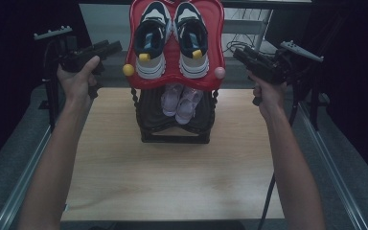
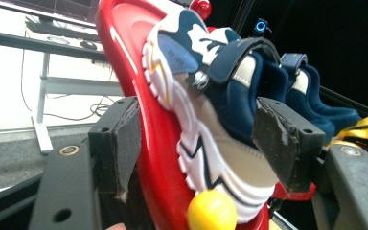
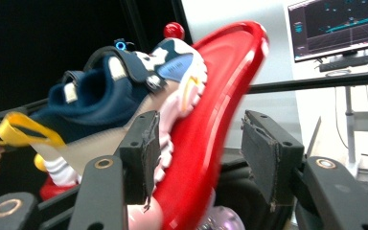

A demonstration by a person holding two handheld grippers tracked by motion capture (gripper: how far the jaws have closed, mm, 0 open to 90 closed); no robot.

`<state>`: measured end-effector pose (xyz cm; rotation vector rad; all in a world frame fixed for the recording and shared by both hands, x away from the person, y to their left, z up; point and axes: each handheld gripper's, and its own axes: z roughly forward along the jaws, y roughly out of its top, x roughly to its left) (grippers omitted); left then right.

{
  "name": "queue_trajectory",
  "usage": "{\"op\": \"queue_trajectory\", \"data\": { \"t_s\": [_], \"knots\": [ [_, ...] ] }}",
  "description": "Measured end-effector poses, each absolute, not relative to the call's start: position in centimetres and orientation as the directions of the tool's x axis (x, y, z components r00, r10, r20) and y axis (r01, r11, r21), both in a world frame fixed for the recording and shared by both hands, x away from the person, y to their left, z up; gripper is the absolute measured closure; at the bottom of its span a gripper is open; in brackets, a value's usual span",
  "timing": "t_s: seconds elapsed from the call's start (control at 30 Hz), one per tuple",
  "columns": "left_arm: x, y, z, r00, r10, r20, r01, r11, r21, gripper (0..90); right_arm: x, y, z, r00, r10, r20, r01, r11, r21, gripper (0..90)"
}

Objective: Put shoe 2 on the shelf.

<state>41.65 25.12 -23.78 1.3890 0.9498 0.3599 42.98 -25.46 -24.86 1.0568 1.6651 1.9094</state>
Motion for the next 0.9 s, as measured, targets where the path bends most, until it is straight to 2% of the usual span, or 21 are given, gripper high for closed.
{"op": "queue_trajectory", "data": {
  "t_s": [0.47, 0.9],
  "knots": [
    [40.5, 26.3, -27.4, 0.586, 0.73, -0.352, 0.322, 0.189, 0.928, 34.4, 42.5, -26.8, -29.9, -0.621, 0.736, 0.27, 0.238, -0.151, 0.959, 47.0],
    [40.2, 27.4, -33.6, 0.538, 0.76, -0.365, 0.393, 0.157, 0.906, 34.7, 42.7, -27.1, -34.8, -0.6, 0.751, 0.276, 0.309, -0.1, 0.946, 47.1]
  ]
}}
